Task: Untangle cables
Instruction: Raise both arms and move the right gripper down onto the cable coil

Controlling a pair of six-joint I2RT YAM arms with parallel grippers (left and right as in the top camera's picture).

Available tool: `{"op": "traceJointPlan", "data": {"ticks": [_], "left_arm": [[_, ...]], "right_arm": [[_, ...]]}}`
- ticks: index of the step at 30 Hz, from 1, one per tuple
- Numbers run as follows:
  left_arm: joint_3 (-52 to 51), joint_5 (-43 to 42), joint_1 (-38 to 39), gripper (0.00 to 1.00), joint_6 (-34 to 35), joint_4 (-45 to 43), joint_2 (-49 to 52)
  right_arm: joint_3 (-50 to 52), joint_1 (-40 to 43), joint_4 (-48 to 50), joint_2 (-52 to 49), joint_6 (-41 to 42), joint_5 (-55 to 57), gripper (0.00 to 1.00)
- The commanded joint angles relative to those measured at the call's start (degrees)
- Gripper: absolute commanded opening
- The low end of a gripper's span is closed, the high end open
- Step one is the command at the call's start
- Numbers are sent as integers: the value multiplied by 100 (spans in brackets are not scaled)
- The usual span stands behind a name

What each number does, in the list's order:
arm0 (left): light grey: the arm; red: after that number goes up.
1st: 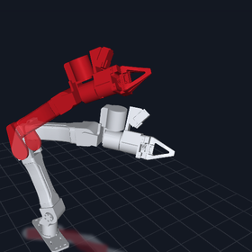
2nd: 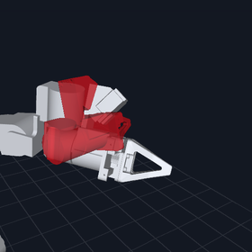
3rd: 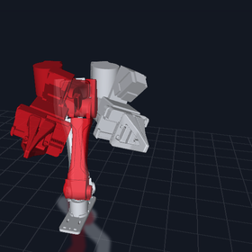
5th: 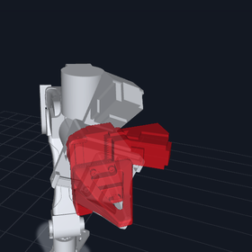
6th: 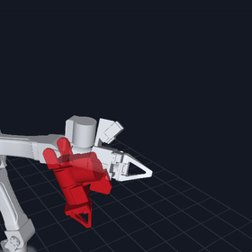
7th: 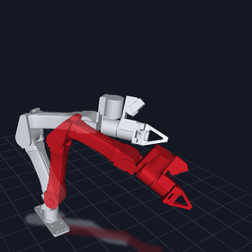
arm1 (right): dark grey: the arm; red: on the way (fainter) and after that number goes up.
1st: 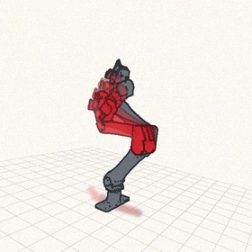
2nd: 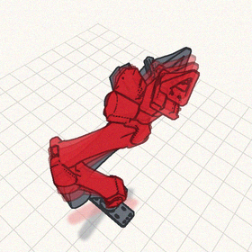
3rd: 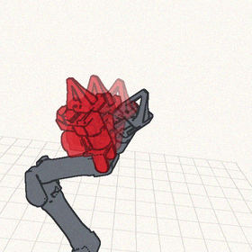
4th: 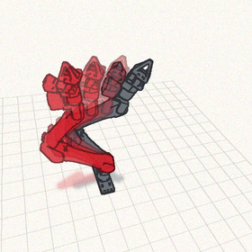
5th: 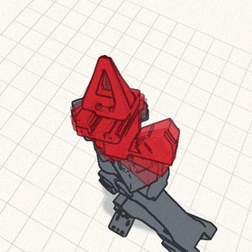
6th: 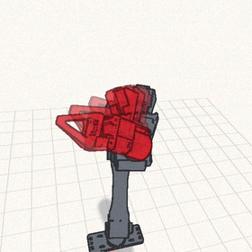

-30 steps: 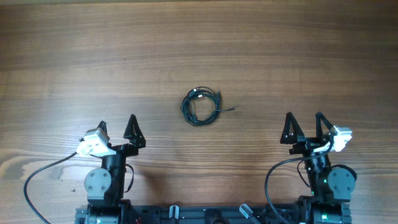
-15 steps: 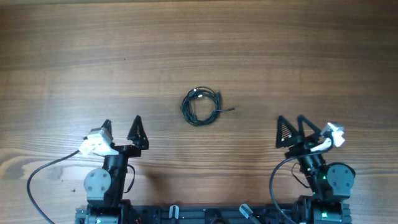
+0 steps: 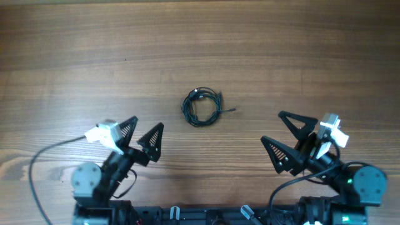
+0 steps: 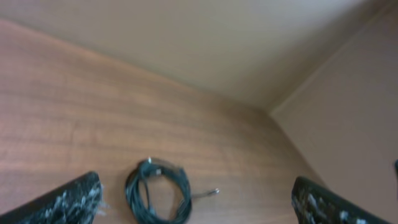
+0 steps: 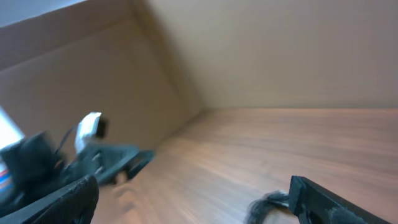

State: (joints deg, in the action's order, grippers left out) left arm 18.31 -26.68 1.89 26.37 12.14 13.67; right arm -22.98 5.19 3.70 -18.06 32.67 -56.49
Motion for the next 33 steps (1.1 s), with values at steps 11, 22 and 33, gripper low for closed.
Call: {"op": "traceJointPlan", "data": {"ticks": [11, 22, 33], "left_arm": [[2706, -111, 31, 100, -557, 2568, 2426], [5661, 1475, 31, 100, -820, 5648, 5174], [6277, 1456, 31, 100, -844, 6181, 5329]], "right_arm": [[-804, -205, -302, -2387, -1001, -2184, 100], [-2234, -1631, 907, -5733, -1071, -1902, 99], [-5396, -2002, -3622, -5746, -2608, 4964, 100]]}}
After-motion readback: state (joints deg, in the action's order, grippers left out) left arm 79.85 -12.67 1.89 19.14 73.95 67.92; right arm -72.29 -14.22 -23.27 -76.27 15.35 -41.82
